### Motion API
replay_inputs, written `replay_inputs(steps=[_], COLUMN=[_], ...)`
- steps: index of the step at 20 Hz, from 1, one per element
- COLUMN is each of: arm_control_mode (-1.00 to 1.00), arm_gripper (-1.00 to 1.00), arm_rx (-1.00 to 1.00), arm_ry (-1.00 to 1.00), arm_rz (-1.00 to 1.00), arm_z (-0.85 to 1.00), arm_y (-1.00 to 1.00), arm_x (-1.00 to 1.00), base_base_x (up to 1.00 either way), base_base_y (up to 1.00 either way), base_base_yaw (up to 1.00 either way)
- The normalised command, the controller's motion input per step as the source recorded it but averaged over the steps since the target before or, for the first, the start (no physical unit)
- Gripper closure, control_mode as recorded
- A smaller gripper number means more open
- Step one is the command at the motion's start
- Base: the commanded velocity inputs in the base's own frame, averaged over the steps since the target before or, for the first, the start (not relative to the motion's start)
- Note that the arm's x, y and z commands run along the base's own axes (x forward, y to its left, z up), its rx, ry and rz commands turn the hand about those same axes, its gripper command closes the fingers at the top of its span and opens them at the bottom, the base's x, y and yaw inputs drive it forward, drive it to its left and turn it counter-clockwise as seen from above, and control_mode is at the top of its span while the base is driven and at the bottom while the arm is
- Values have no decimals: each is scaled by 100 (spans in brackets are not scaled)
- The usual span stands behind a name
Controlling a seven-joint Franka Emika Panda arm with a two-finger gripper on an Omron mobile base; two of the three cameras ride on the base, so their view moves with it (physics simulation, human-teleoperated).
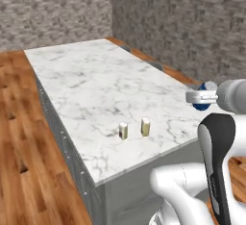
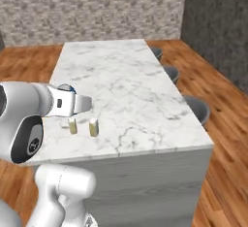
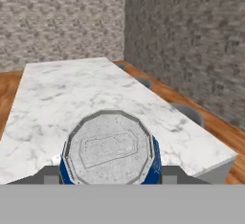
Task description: Pick the boxed drink, boxed drink, can from the counter and place them in the open cabinet.
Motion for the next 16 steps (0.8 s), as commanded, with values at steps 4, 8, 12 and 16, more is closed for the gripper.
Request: replay_inputs(steps=[4,8,12,16], arm_control_mode=[100,100,100,100], arm_gripper=[100,100,100,100], arm_rx=[0,0,0,0], arm_ry=[0,0,0,0], arm_rz=[0,0,0,0], arm_z=[0,0,0,0], arm_y=[0,0,0,0], arm_x=[0,0,0,0], base_base_x=[-13,-17,-11,-2], base_base_y=[0,0,0,0], base_base_yaw=[-51,-52,-52,-49])
